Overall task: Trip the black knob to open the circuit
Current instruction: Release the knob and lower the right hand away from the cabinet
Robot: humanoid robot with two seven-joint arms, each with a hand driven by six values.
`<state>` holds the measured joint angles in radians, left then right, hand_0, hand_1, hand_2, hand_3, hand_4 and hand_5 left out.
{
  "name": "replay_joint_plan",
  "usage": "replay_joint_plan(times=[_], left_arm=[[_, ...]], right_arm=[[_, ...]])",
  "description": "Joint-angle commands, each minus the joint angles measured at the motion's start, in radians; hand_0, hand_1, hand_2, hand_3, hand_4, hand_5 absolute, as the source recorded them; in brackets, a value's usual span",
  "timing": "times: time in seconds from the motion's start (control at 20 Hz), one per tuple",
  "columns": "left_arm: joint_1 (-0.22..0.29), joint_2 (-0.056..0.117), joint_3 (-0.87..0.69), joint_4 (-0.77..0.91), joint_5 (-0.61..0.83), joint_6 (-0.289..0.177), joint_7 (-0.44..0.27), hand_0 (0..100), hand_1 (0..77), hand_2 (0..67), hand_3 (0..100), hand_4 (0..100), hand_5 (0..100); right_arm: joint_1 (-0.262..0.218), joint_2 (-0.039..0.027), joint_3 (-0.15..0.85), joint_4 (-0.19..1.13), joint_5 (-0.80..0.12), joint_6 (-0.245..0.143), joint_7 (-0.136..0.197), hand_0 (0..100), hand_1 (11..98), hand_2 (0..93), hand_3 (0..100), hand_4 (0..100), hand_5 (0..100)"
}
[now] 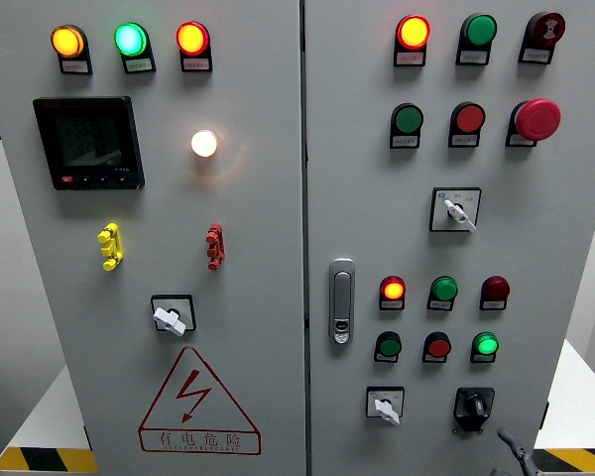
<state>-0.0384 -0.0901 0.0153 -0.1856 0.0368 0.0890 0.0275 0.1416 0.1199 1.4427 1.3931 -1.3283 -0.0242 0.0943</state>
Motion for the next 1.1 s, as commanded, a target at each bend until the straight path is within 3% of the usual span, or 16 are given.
replay_joint_plan(times=[0.0,0.1,0.15,0.3,0.4,0.6,0.95,1.05], left_arm=[[0.0,0.0,0.0,0.0,0.0,0.0,0.0,0,0.0,19.4,26,10,9],[0.0,0.0,0.0,0.0,0.0,0.0,0.0,0,0.0,19.4,26,10,9],[0.0,0.0,0.0,0.0,0.0,0.0,0.0,0,0.0,19.4,26,10,9],[0.0,0.001,0.0,0.0,0.0,0.0,0.0,0,0.0,19.4,26,10,9],[0.0,0.001,0.0,0.0,0.0,0.0,0.0,0,0.0,19.5,26,10,9],[0.0,0.001,0.0,0.0,0.0,0.0,0.0,0,0.0,19.5,26,10,9],[0.0,0.0,0.0,0.0,0.0,0.0,0.0,0,0.0,19.5,26,10,9],[0.0,0.0,0.0,0.0,0.0,0.0,0.0,0,0.0,19.5,26,10,9]], right_arm=[[-0.025,0.0013,-0.002,0.026,0.0,0.001,0.001,100,51.8,5.8,83,82,100],[-0.046,-0.0002,-0.004,0.047,-0.002,0.001,0.001,100,50.2,7.8,73,67,96],[-0.057,-0.0002,-0.004,0.063,-0.003,0.001,0.002,100,49.6,8.4,63,53,81],[-0.085,-0.0002,-0.007,0.078,-0.015,0.001,0.002,100,48.2,6.9,45,36,61],[-0.099,-0.0002,-0.007,0.089,-0.017,0.001,0.004,100,47.8,4.7,38,29,53],[-0.123,0.0028,-0.013,0.101,-0.02,0.001,0.005,100,48.2,3.5,31,23,43],[-0.123,0.0105,-0.019,0.106,-0.022,0.001,0.013,100,48.4,4.3,27,21,39],[-0.128,0.009,-0.024,0.112,-0.025,0.001,0.013,100,48.5,4.5,26,19,38]])
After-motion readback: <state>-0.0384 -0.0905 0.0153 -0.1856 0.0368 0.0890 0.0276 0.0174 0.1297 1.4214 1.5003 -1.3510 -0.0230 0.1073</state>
